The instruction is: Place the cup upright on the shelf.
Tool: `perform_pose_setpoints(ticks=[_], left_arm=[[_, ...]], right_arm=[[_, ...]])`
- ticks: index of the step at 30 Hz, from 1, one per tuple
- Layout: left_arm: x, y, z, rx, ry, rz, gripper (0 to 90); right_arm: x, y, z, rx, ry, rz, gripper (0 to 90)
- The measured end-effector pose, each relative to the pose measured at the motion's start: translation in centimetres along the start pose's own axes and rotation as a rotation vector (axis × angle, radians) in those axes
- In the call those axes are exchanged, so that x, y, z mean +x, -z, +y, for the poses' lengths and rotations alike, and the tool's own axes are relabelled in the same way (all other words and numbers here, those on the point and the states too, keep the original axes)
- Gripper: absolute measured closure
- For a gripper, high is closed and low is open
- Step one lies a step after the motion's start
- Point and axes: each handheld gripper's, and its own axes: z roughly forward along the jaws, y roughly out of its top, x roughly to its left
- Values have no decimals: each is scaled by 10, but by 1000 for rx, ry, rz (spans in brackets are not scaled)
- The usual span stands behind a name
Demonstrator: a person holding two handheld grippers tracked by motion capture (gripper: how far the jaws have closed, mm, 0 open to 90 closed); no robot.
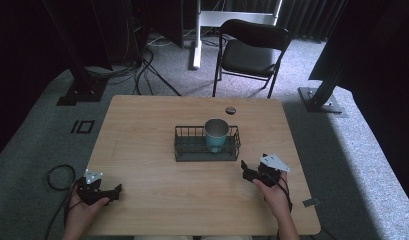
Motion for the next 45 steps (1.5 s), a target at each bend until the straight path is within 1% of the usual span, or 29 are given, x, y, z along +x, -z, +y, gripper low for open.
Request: perform_pose_setpoints(ticks=[5,11,15,18,20,22,27,32,34,38,40,42,45], left_arm=[[0,0,0,0,0,0,2],[0,0,0,0,0,0,2],[0,0,0,0,0,0,2],[0,0,0,0,0,0,2],[0,0,0,0,0,0,2],[0,0,0,0,0,0,2],[0,0,0,0,0,0,2],[0,0,0,0,1,0,2],[0,0,0,0,0,0,2],[0,0,0,0,0,0,2],[0,0,0,0,0,0,2],[0,0,0,0,0,0,2],[0,0,0,0,0,0,2]], right_arm=[[-6,3,-8,17,-4,-8,112],[-13,8,-17,48,-12,-5,112],[-17,11,-20,66,-7,-1,113],[-22,17,-25,87,-1,17,112],[-25,20,-27,105,12,28,112],[-27,21,-29,113,7,42,113],[-32,24,-33,140,14,59,112],[-34,24,-36,172,52,91,112],[-35,25,-37,182,61,109,112],[-40,27,-38,196,79,117,112],[-41,28,-40,204,89,130,113],[-41,29,-41,209,128,164,134],[-39,30,-43,228,168,218,131]])
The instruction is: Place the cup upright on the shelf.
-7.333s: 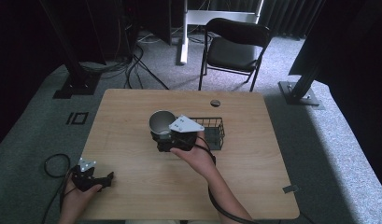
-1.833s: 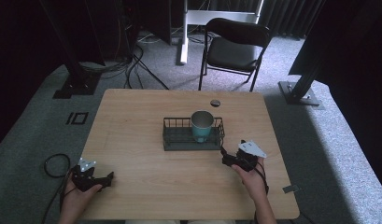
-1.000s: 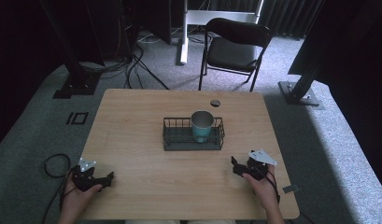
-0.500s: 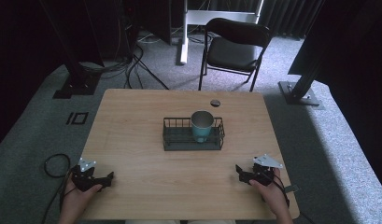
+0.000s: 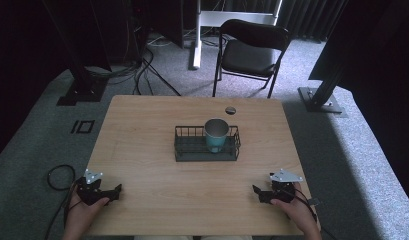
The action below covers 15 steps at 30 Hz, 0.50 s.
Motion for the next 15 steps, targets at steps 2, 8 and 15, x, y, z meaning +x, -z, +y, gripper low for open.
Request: perform_pose_setpoints(ticks=[2,8,15], left_arm=[[0,0,0,0,0,0,2],[0,0,0,0,0,0,2],[0,0,0,0,0,0,2]], right_arm=[[2,-2,-1,22,22,12,131],[1,-7,-6,52,24,35,127],[-1,-7,-7,58,8,52,123]])
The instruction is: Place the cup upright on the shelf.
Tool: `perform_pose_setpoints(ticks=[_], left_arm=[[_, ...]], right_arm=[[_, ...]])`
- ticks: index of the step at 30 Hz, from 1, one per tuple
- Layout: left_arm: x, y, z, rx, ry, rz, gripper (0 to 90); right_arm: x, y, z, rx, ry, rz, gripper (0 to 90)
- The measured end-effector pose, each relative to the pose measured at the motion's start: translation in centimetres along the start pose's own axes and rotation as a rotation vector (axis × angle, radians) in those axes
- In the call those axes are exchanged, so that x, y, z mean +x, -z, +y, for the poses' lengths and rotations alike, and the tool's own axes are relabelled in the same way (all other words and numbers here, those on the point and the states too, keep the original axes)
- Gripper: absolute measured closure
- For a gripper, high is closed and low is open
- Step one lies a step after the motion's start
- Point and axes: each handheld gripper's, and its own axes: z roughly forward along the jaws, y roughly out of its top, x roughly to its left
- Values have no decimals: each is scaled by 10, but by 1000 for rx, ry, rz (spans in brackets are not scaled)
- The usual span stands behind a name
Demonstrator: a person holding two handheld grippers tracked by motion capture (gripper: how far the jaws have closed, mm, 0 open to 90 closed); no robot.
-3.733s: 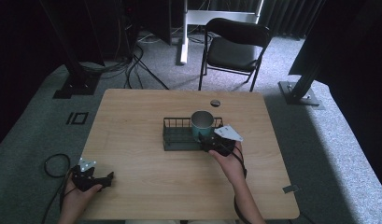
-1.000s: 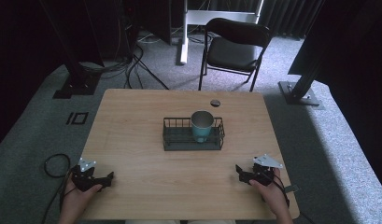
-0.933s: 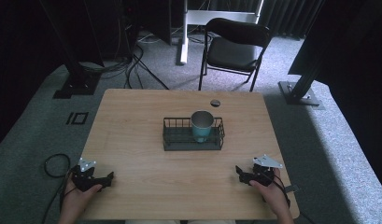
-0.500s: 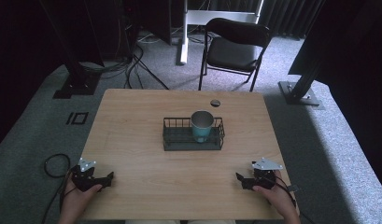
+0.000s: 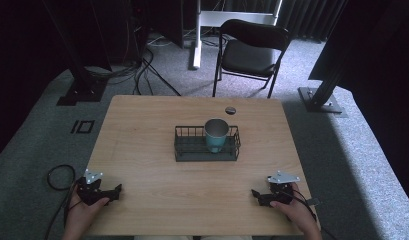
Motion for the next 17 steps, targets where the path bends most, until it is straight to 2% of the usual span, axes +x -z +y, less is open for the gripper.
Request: perform_pose_setpoints(ticks=[17], left_arm=[[0,0,0,0,0,0,2]], right_arm=[[0,0,0,0,-3,1,123]])
